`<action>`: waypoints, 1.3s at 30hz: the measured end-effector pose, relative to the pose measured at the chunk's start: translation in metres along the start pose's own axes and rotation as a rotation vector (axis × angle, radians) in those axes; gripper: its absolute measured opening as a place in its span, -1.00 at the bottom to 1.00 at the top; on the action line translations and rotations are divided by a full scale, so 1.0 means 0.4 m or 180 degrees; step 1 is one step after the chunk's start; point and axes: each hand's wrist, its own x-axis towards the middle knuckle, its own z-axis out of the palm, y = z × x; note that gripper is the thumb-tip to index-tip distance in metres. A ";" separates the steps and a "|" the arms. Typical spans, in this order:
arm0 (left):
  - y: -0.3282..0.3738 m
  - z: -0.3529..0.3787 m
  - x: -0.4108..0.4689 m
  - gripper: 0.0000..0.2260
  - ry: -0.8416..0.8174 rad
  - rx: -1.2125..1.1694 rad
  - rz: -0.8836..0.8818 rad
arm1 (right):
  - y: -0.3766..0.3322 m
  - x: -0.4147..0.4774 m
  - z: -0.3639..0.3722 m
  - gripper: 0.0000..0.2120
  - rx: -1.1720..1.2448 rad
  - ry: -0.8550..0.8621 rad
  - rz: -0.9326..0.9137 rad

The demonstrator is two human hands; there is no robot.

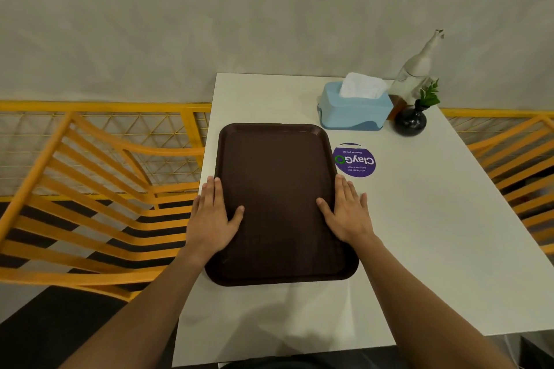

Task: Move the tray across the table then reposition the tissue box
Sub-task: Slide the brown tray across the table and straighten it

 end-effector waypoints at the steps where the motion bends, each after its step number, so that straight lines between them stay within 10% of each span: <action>1: -0.001 -0.001 0.000 -0.18 0.0010 0.0041 0.0008 | -0.002 -0.001 0.001 -0.21 0.0009 0.0001 0.0002; 24: 0.028 -0.102 0.016 -0.27 0.0002 -0.1083 0.0046 | -0.005 -0.003 -0.054 -0.21 0.0696 0.0354 0.0190; 39: 0.525 -0.088 0.324 -0.17 0.0071 -0.2089 0.0173 | 0.205 0.307 -0.318 -0.34 0.1341 0.1153 -0.0158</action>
